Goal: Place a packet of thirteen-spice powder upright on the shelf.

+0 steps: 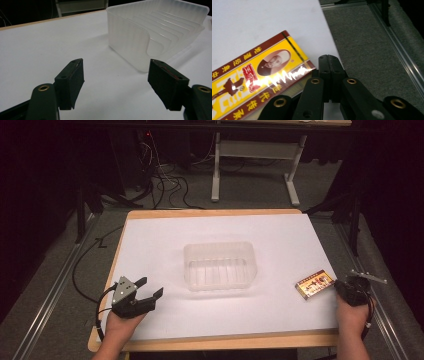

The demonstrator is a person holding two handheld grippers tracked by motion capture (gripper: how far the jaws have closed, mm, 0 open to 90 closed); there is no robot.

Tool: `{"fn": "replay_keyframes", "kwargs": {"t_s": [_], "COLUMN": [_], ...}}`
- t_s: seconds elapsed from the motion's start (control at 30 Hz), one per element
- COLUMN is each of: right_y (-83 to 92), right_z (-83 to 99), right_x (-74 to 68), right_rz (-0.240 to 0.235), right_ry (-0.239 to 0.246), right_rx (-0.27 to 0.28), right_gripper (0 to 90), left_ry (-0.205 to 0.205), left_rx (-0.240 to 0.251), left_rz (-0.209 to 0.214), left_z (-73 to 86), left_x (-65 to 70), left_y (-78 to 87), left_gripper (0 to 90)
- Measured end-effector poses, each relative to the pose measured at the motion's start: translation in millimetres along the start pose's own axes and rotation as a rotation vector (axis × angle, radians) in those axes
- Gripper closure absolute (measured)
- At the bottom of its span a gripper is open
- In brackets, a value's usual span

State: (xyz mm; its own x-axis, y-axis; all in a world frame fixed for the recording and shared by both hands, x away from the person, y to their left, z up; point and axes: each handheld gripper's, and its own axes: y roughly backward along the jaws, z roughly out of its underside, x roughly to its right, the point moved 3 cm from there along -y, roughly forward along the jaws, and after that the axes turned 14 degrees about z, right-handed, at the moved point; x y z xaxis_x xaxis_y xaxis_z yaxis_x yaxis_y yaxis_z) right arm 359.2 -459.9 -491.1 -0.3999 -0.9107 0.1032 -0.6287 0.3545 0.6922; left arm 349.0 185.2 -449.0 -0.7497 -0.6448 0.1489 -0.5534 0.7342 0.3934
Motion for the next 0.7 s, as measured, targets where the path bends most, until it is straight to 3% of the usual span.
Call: {"fn": "replay_keyframes", "kwargs": {"t_s": [0.1,0.23,0.47,0.53,0.57,0.7], "right_y": [-2.7,-5.9,-2.9,0.0,2.0,10.9], "right_z": [-5.5,-11.0,-15.8,-14.1,-13.8,-14.9], "right_x": [-12.5,-42.5,-87.6,-94.7,-96.7,-94.2], "right_rz": [-0.025,-0.068,-0.205,-0.223,-0.207,-0.202], "right_ry": [0.040,0.118,0.222,0.246,0.260,0.271], "right_rx": [0.007,0.012,0.019,0.015,0.022,0.045], "right_gripper": [90.0,90.0,90.0,90.0,90.0,89.0], "left_ry": [0.000,0.004,0.015,0.016,0.015,0.000], "left_rx": [0.000,0.002,0.005,0.005,0.006,-0.001], "left_rz": [-0.008,-0.024,-0.027,-0.026,-0.025,-0.016], "left_z": [2.2,4.9,8.1,8.0,7.8,6.8], "left_x": [0.1,-0.9,-3.2,-2.9,-2.5,-0.1], "left_y": [4.9,11.1,17.7,17.8,17.3,14.6], "left_gripper": [29.5,29.7,30.1,30.2,30.3,30.4]}}
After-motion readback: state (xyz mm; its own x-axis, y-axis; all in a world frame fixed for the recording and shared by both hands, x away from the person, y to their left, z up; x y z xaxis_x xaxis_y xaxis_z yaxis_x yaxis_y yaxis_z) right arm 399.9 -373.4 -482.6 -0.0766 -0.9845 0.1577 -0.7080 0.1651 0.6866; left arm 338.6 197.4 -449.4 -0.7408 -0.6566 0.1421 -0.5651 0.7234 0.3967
